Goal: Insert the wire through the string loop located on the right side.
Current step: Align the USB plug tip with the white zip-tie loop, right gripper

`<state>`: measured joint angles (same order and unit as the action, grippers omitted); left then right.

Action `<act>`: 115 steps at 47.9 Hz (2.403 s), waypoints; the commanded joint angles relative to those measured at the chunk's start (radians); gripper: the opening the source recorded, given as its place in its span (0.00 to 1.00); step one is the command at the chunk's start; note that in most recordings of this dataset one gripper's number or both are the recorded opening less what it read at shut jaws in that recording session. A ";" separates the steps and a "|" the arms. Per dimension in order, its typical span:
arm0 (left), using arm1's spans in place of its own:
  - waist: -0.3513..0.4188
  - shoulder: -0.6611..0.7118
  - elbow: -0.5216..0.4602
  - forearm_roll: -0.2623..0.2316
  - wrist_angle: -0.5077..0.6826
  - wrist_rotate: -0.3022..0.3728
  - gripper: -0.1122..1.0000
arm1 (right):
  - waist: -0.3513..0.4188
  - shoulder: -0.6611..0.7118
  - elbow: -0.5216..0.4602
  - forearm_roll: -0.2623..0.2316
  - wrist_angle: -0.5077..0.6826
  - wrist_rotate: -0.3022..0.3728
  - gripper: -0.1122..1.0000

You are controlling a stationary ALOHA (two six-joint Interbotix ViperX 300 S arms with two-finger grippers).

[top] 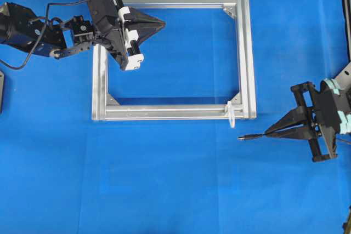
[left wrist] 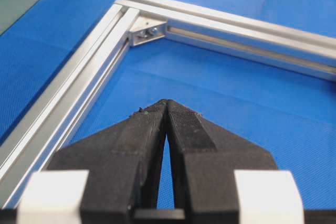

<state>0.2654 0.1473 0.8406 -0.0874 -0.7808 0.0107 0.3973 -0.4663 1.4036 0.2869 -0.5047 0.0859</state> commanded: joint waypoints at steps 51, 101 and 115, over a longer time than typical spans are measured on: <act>-0.003 -0.029 -0.015 0.002 -0.011 0.000 0.10 | -0.155 -0.011 0.012 0.003 -0.011 -0.069 0.07; -0.003 -0.029 -0.015 0.002 -0.011 -0.002 0.10 | -0.155 -0.011 0.011 0.003 -0.011 -0.069 0.07; -0.003 -0.029 -0.015 0.002 -0.011 -0.002 0.10 | -0.155 -0.011 0.009 0.003 -0.011 -0.069 0.07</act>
<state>0.2654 0.1488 0.8406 -0.0890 -0.7808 0.0107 0.2439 -0.4725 1.4235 0.2884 -0.5062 0.0184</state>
